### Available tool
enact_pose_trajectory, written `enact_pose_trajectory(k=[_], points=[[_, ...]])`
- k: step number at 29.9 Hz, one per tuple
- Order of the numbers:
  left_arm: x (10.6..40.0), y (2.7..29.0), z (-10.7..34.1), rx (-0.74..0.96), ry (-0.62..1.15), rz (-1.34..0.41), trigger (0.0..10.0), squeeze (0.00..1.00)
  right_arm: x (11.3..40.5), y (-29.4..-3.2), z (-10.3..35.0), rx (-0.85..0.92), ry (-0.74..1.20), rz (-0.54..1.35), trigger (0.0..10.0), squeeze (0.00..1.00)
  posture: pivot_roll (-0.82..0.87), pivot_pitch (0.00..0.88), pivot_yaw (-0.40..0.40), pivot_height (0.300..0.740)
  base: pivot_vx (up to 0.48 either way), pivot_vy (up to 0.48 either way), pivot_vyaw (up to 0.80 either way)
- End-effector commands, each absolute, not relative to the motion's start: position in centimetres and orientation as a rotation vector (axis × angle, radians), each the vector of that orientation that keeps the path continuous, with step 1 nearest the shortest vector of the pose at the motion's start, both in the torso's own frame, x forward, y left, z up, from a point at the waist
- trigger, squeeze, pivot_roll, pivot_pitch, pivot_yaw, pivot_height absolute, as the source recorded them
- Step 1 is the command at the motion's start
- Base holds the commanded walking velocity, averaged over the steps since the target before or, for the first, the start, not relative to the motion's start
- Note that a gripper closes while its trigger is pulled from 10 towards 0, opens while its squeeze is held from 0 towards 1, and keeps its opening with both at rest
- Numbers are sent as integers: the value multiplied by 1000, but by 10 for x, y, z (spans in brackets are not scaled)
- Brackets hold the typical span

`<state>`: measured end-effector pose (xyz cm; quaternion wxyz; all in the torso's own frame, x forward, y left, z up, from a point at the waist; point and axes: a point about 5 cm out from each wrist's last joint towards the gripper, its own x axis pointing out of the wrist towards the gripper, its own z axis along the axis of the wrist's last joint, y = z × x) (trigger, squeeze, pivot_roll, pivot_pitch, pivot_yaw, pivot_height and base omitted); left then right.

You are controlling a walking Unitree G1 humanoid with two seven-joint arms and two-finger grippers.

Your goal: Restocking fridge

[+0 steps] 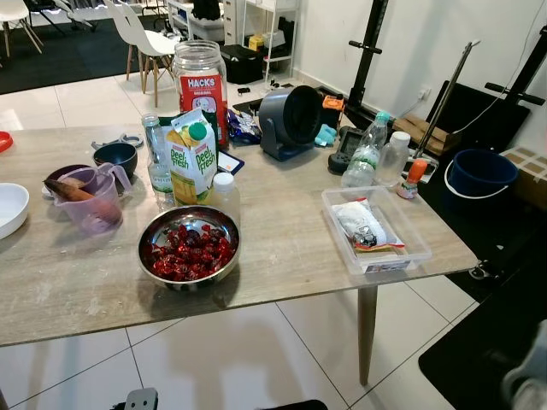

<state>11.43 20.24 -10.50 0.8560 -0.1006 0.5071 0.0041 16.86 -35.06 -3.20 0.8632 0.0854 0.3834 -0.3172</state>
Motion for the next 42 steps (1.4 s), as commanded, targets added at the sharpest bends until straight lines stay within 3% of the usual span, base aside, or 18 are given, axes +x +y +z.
enact_pose_trajectory(k=[1, 2, 3, 7, 11, 15, 40, 41, 42], points=[[111, 201, -107, -215, 1083, 18, 10000, 0, 152, -329, -53, 151, 921, -606, 10000, 475, -21, 0, -19, 740, 0, 0, 0], [111, 201, -107, -215, 1083, 18, 10000, 0, 152, -329, -53, 151, 921, -606, 10000, 475, -21, 0, -19, 740, 0, 0, 0], [111, 200, -107, -216, 1083, 20, 10000, 0, 141, -312, -67, 137, 992, -546, 10000, 1000, -19, 0, -20, 740, 0, 0, 0], [111, 200, -107, -217, 1082, 22, 10000, 0, 134, -301, -74, 125, 1032, -509, 10000, 1000, -19, 0, -20, 740, 0, 0, 0], [112, 202, -106, -213, 1077, 37, 10000, 0, 118, -261, -94, 45, 1159, -300, 10000, 1000, -12, 0, -29, 740, 0, 0, 0], [112, 204, -106, -209, 1078, 46, 10000, 0, 121, -252, -96, -6, 1171, -209, 10000, 1000, -14, 0, -30, 740, 0, 0, 0], [111, 201, -107, -220, 1087, 79, 10000, 0, 128, -236, -98, -172, 1185, -48, 10000, 1000, -10, 0, -38, 740, 0, 0, 0], [111, 201, -107, -220, 1086, 79, 10000, 0, 129, -235, -98, -169, 1189, -45, 10000, 776, -10, 0, -38, 740, 0, 0, 0], [111, 201, -107, -220, 1086, 80, 10000, 0, 129, -234, -98, -162, 1194, -39, 10000, 463, -10, 0, -38, 740, 0, 0, 0]])
